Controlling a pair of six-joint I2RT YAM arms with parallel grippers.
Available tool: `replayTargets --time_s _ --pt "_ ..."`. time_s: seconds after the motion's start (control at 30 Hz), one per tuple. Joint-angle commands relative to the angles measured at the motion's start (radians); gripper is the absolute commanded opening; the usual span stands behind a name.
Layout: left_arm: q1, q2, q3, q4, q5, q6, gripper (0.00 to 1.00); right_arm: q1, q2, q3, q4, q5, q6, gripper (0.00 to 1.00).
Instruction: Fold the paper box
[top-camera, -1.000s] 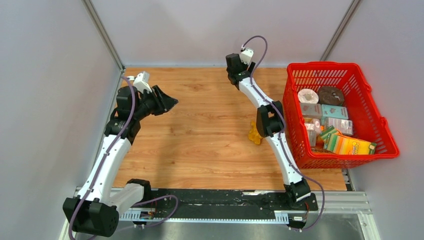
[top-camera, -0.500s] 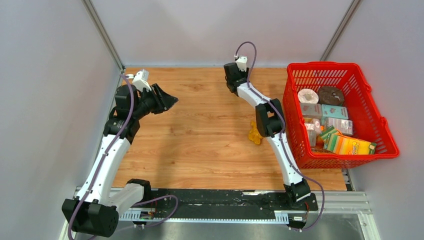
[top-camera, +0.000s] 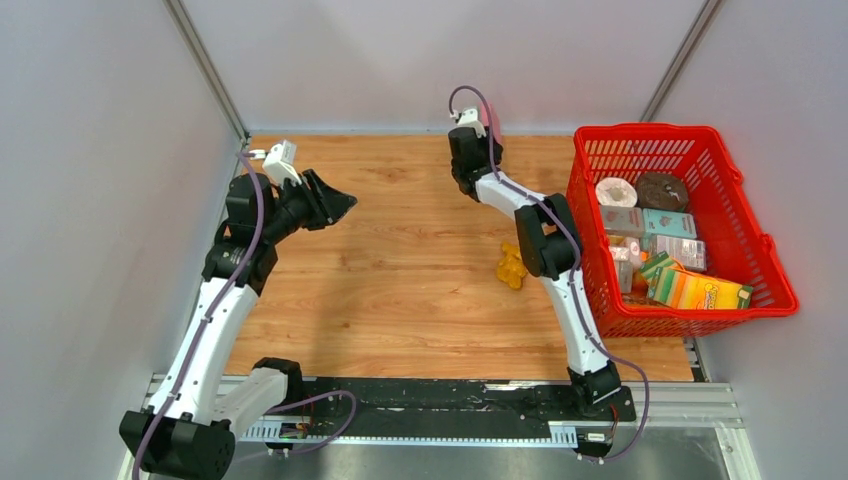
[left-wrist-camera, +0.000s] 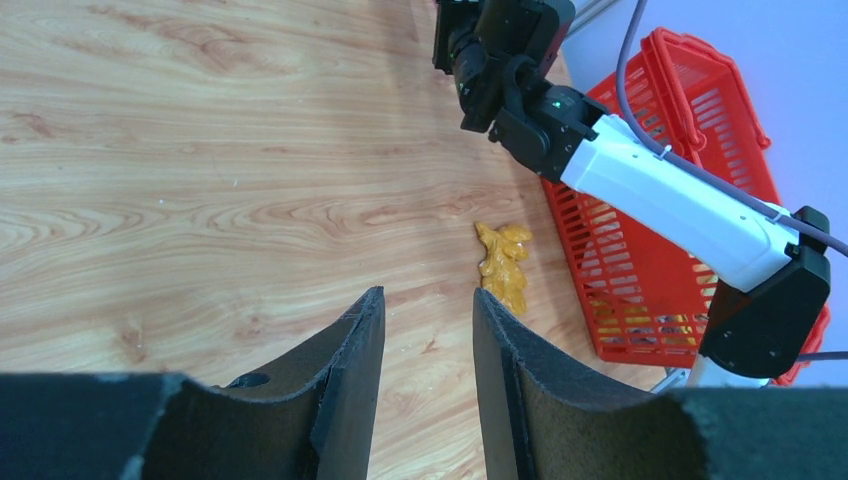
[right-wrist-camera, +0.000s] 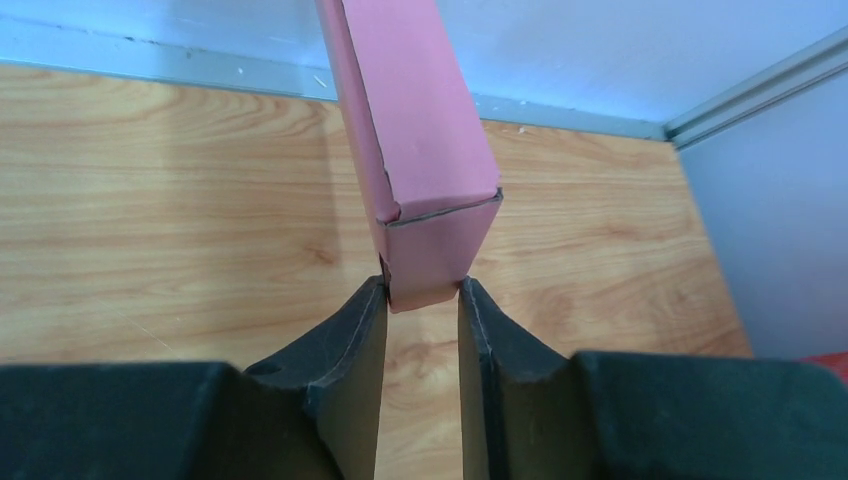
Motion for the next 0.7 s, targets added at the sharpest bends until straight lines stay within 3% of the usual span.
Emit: replayTargets --time_s 0.0,0.17,0.27,0.33,0.37,0.47,0.67 --pt "-0.005 -0.032 0.028 -0.005 0.014 0.006 0.46 0.038 -0.050 -0.058 0.211 0.054 -0.292 0.22" --pt "-0.007 -0.049 0.032 -0.018 0.016 0.012 0.46 0.059 0.031 -0.044 0.297 0.100 -0.524 0.28" --pt "-0.007 -0.052 0.033 -0.023 0.014 0.012 0.46 0.064 0.025 -0.077 0.324 0.140 -0.561 0.30" --pt "-0.007 -0.052 0.033 -0.018 0.017 0.008 0.46 0.065 -0.013 -0.140 0.343 0.134 -0.552 0.39" --pt "-0.008 -0.052 0.033 -0.015 0.019 0.006 0.46 0.065 -0.062 -0.201 0.347 0.124 -0.528 0.58" --pt "-0.010 -0.049 0.035 -0.009 0.023 0.000 0.46 0.065 -0.130 -0.303 0.338 0.104 -0.500 0.84" --pt "-0.017 -0.069 0.039 -0.021 0.016 -0.003 0.46 0.069 -0.395 -0.443 0.121 -0.043 -0.223 0.96"
